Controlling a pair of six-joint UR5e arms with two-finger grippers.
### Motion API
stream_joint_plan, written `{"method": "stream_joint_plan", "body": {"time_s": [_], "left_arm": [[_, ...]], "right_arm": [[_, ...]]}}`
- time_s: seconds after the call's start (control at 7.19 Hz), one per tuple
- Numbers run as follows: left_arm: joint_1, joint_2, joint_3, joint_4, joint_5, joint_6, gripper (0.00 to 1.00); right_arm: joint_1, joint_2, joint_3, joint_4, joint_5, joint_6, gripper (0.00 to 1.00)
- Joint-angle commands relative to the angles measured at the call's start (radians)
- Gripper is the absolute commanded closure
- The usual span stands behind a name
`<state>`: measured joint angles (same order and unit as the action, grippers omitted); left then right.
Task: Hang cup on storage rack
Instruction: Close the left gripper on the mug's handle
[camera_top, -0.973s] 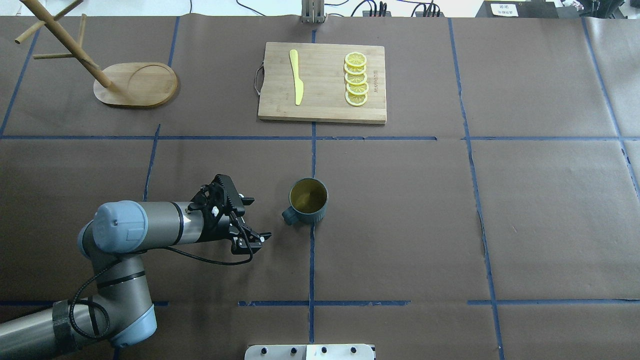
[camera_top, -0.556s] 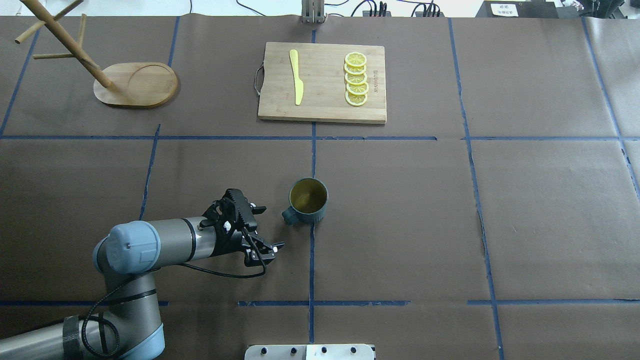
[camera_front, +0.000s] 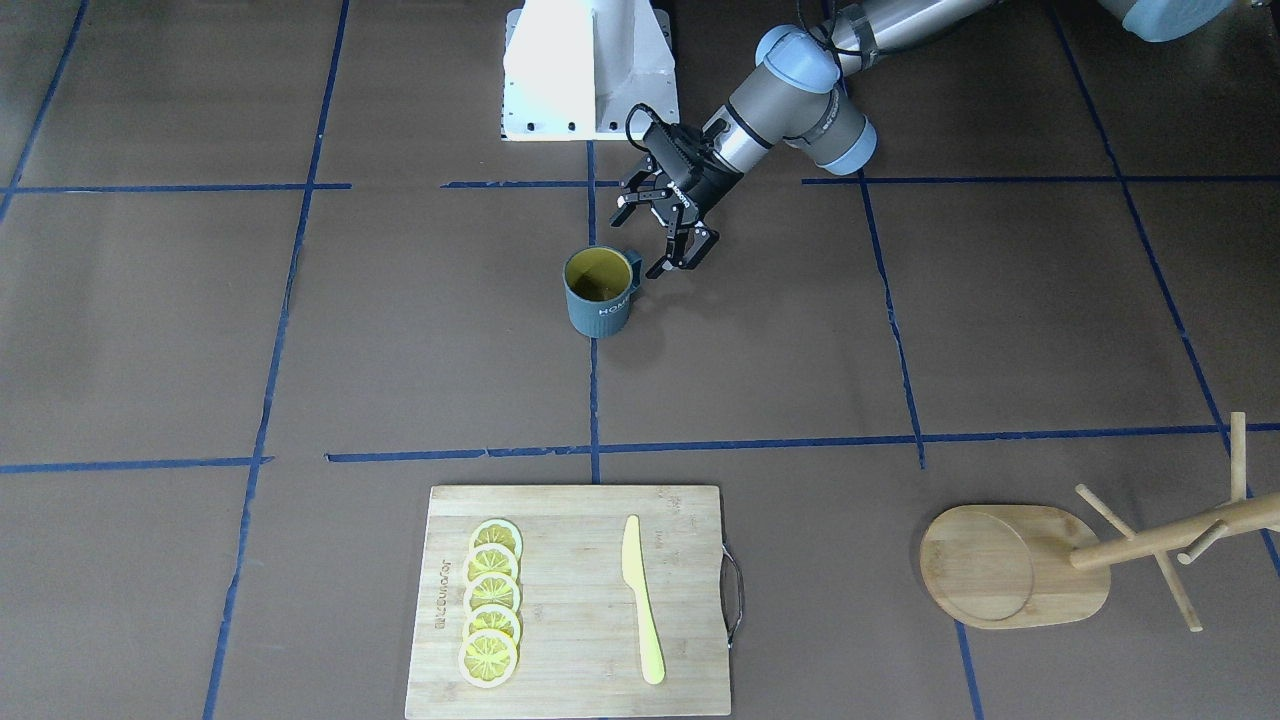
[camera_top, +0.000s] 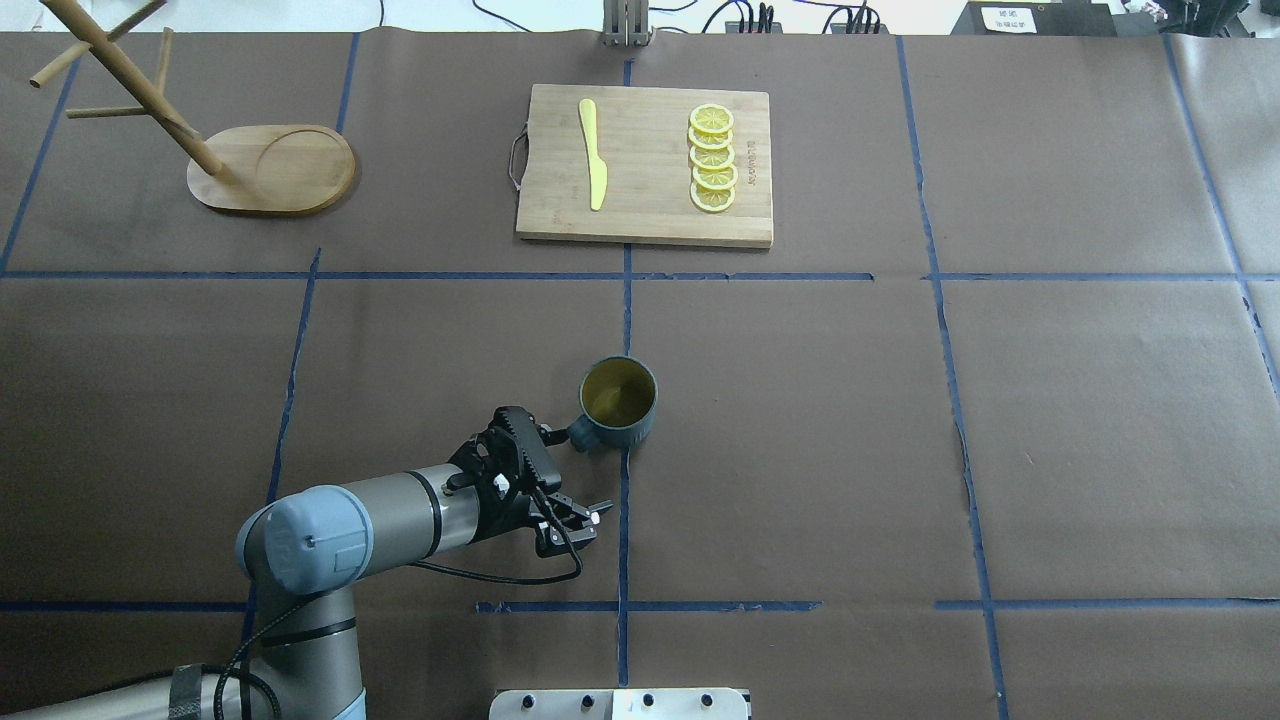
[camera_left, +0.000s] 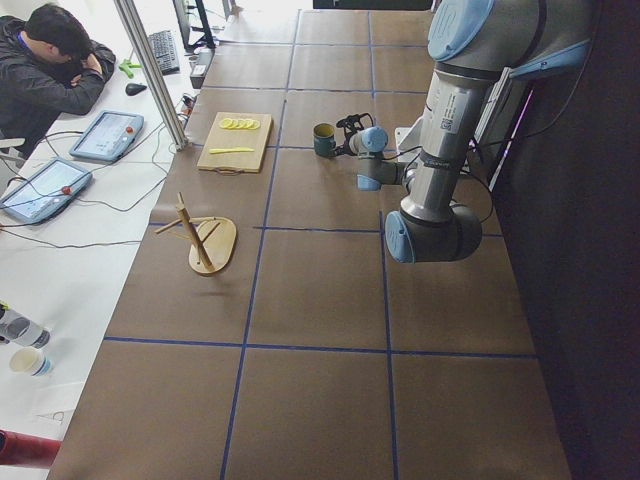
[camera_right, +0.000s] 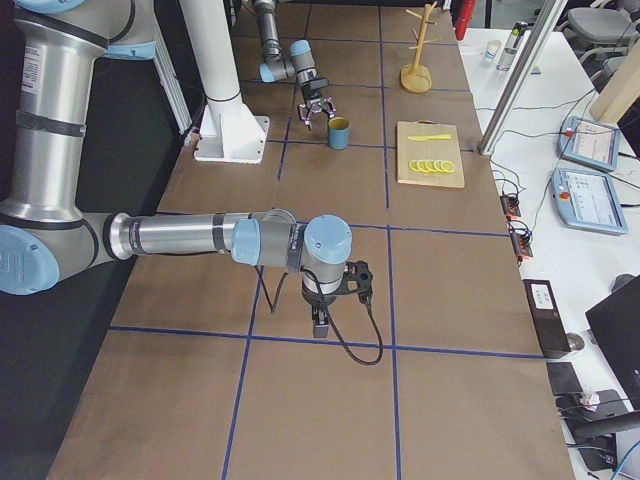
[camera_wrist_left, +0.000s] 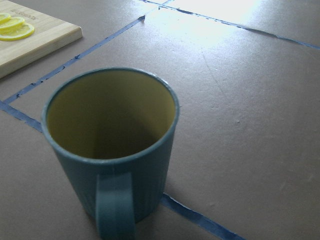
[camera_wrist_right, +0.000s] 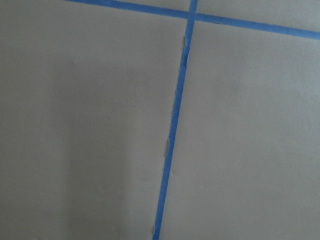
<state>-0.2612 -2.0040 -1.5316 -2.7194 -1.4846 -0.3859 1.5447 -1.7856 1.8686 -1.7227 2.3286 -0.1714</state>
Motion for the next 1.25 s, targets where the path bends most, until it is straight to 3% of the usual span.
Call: {"method": "stream_joint_plan", "body": {"time_s": [0.0, 0.14, 1.11], "left_arm": [[-0.003, -0.018, 0.021, -0.002, 0.027, 0.004, 0.01], [-0.001, -0.018, 0.021, 0.001, 0.086, 0.004, 0.01], [-0.001, -0.019, 0.022, 0.007, 0.150, 0.001, 0.08]], "right_arm": [[0.000, 0.002, 0.000, 0.000, 0.000, 0.000, 0.00], [0.000, 0.002, 0.000, 0.000, 0.000, 0.001, 0.00], [0.000, 0.000, 0.000, 0.000, 0.000, -0.002, 0.00]]}}
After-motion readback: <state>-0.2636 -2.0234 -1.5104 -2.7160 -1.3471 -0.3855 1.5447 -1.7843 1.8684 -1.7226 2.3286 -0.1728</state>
